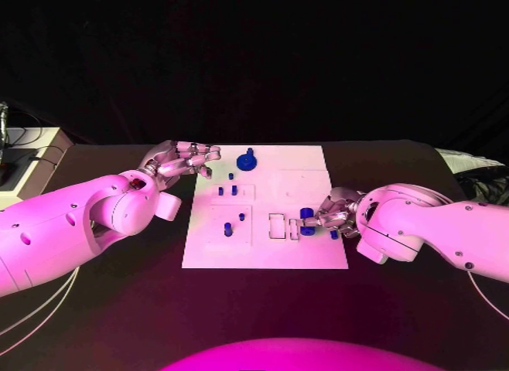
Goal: Assemble the parts on the task board
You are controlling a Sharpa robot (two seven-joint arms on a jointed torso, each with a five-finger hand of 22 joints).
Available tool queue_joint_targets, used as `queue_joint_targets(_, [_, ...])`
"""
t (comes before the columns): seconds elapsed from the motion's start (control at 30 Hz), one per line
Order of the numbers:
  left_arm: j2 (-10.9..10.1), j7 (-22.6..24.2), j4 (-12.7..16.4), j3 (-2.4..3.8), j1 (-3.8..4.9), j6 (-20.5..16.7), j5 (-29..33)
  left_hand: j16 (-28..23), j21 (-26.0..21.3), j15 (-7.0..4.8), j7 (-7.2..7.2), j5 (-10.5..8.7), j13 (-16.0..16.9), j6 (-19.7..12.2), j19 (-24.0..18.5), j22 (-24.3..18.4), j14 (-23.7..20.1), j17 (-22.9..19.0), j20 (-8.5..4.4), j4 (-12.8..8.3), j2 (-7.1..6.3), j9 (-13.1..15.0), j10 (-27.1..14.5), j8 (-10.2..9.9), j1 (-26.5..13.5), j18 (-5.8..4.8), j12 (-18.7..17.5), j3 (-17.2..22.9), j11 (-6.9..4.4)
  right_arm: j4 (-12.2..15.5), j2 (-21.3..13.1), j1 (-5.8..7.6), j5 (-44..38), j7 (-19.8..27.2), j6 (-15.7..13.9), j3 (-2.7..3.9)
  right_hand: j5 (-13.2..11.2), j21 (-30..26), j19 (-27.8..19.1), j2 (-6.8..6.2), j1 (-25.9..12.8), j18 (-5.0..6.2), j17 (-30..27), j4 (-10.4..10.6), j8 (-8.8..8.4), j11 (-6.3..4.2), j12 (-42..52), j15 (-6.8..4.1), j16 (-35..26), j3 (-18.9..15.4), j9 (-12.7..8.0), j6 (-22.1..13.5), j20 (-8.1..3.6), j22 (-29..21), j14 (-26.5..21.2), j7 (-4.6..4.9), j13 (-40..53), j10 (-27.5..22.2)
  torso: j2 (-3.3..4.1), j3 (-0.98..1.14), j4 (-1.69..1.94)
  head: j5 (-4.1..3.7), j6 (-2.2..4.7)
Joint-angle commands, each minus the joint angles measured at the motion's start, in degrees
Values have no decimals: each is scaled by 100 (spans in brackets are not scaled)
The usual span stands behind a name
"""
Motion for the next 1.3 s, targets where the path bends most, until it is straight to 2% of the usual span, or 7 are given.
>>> queue_joint_targets(0.03, [10,12,12,4,-1,106,-17,31,-32,11,-7,10,-6,-34,1,7,-36,-8,20,1,2,8,-54,25,-9,-8,11,8,0,39,77,15,291,51,-56,-1,12,36,284,-40,-38,-40,3,-1527,11,-15,-18,-16,-25,1492,-9,47,-38,901,0,0,-7,56,15,3,22,9,-9])
queue_joint_targets(0.17, [10,11,14,4,-1,114,-20,31,-32,11,-7,10,-6,-34,1,7,-36,-8,20,1,2,8,-54,25,-9,-8,11,8,0,38,232,15,88,74,-67,-1,-12,22,279,-15,-46,-39,-2,-1535,-5,-13,-46,-15,-36,1444,-24,53,-36,898,-2,2,-22,44,13,-3,4,31,-13])
queue_joint_targets(0.33, [16,8,16,4,-1,125,-22,36,-37,12,-8,9,-4,-33,1,14,-38,-9,24,-1,1,8,-68,26,-11,-5,21,8,2,-21,409,6,-141,79,-36,-1,-47,29,280,-24,-63,-40,3,-1522,-7,-13,-54,-14,-36,1423,-27,54,-36,899,0,4,-30,43,13,2,-7,46,-18])
queue_joint_targets(0.57, [27,7,20,4,0,139,-23,36,-37,12,-8,9,-4,-33,1,14,-38,-9,24,-1,1,8,-68,26,-11,-5,21,8,2,-185,653,-79,-293,79,-50,-2,-57,5,276,-16,-65,-37,-4,-1506,-13,-8,-93,-12,-45,1405,-30,48,-34,893,-2,8,-51,22,22,5,8,49,-29])
queue_joint_targets(0.73, [23,5,22,5,0,146,-23,36,-37,12,-8,9,-4,-33,1,14,-38,-9,24,-1,1,8,-68,26,-11,-5,21,8,2,-301,768,-113,-411,87,-75,-2,-79,2,275,-24,-74,-36,-8,-1491,-13,-6,-101,-10,-51,1383,-31,47,-33,893,-3,10,-58,16,14,2,4,62,-33])
queue_joint_targets(0.93, [28,5,24,5,0,162,-23,44,-43,13,-15,7,-4,-23,3,25,-41,-12,29,0,10,9,-75,29,-15,0,37,11,2,-461,867,-133,-682,131,-51,-3,-242,-6,274,-94,-108,-34,-6,-1332,-24,4,-103,-1,-60,1264,-50,54,-25,893,-4,18,-69,5,10,6,-3,92,-46])
queue_joint_targets(1.3, [28,-3,24,5,0,172,-23,44,-43,13,-15,7,-4,-23,3,25,-41,-12,29,0,10,9,-75,29,-15,0,37,11,2,-541,922,-160,-796,143,96,-3,-428,-22,269,-202,-81,-30,2,-1133,-41,21,-147,12,-76,1119,-78,58,-12,890,-2,36,-111,-27,10,8,-7,115,-50])
